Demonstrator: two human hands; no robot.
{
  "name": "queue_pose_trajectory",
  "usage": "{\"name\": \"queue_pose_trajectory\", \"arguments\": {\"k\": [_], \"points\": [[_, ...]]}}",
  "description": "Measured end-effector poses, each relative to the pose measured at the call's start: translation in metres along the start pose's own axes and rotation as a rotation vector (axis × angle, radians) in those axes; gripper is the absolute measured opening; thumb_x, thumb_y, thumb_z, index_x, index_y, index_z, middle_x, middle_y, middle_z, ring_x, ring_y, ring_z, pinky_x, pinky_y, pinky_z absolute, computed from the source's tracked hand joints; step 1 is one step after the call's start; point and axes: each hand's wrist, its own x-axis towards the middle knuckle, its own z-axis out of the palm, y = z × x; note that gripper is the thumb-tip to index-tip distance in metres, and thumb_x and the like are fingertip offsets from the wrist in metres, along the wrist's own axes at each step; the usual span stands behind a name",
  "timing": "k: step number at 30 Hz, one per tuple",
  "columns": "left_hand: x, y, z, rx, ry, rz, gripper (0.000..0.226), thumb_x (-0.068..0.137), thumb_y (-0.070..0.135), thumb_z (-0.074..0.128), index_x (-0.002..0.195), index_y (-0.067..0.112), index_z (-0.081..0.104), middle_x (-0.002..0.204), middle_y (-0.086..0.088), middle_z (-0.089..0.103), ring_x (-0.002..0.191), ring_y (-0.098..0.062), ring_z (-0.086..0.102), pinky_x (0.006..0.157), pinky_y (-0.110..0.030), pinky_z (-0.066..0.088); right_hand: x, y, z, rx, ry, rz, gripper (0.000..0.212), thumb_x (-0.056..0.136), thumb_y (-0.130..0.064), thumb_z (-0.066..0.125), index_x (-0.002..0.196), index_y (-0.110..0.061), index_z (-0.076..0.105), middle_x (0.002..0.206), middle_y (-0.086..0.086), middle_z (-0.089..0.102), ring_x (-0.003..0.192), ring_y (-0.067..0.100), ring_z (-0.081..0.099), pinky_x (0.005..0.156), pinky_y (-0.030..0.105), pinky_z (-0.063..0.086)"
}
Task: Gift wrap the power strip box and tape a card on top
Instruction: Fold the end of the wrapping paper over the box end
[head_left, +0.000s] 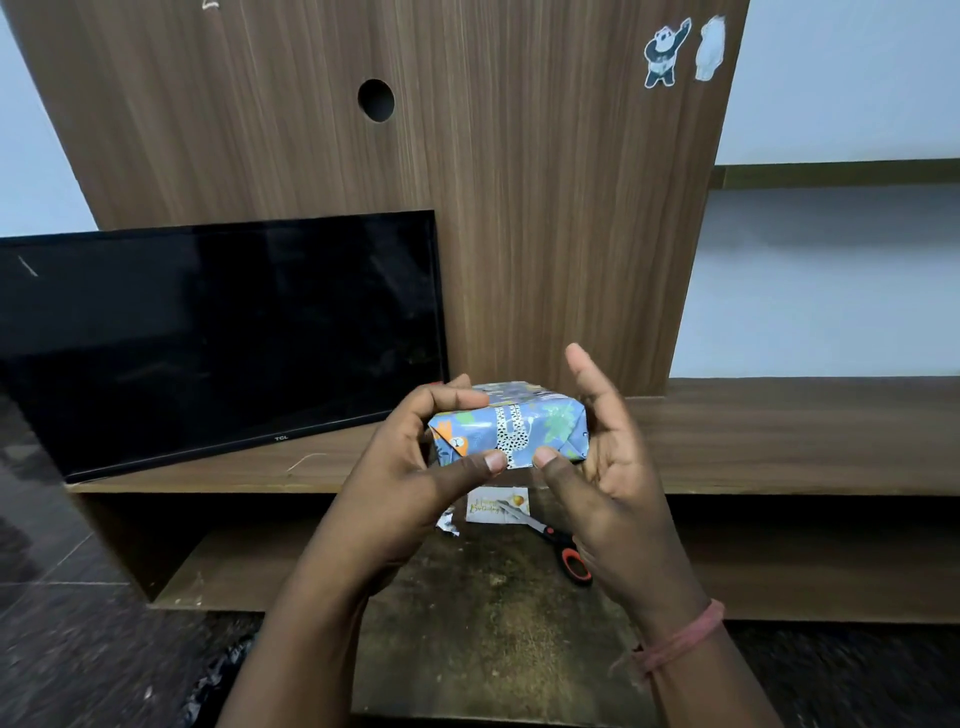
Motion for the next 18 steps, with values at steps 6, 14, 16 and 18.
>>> {"name": "queue_pose_trajectory", "arguments": {"k": [6, 14, 16, 18], "points": [[0.002, -0.009, -0.005, -0.003, 0.082, -0.015, 0.052, 0.075, -0.002, 0.083, 0.121, 0.020, 0.072, 0.120, 0.000, 0.073, 0.107, -0.017, 0.072, 0.083, -0.031, 0.060, -0.004, 0.005, 0.000, -0.146, -0.037, 0.171, 0.060, 0.103, -0.016, 0.056, 0.147, -0.052, 0.037, 0.133, -0.003, 0.065, 0.098, -0.001, 0.062, 0.102, 0.040, 0.044], [-0.004, -0.030, 0.015, -0.055, 0.211, -0.021, 0.073, 0.080, -0.002, 0.080, 0.145, 0.020, 0.055, 0.121, 0.005, 0.074, 0.116, -0.018, 0.069, 0.103, -0.046, 0.054, -0.007, 0.020, 0.003, -0.130, 0.109, 0.178, 0.043, 0.099, -0.027, 0.060, 0.136, -0.046, 0.051, 0.119, -0.004, 0.071, 0.112, 0.016, 0.069, 0.102, 0.050, 0.052], [-0.005, -0.035, 0.015, -0.079, 0.240, -0.010, 0.076, 0.081, 0.000, 0.079, 0.149, 0.019, 0.050, 0.125, 0.005, 0.072, 0.119, -0.017, 0.068, 0.104, -0.048, 0.053, -0.008, 0.024, 0.006, -0.130, 0.146, 0.152, 0.042, 0.099, -0.024, 0.060, 0.136, -0.044, 0.052, 0.118, -0.005, 0.071, 0.110, 0.016, 0.069, 0.101, 0.049, 0.053], [-0.007, -0.037, 0.016, -0.072, 0.226, 0.015, 0.075, 0.086, 0.004, 0.076, 0.152, 0.021, 0.046, 0.133, 0.008, 0.068, 0.124, -0.015, 0.064, 0.105, -0.047, 0.053, -0.007, 0.025, 0.007, -0.123, 0.166, 0.134, 0.044, 0.099, -0.022, 0.061, 0.136, -0.044, 0.053, 0.120, -0.007, 0.070, 0.112, 0.015, 0.068, 0.101, 0.049, 0.053]]}}
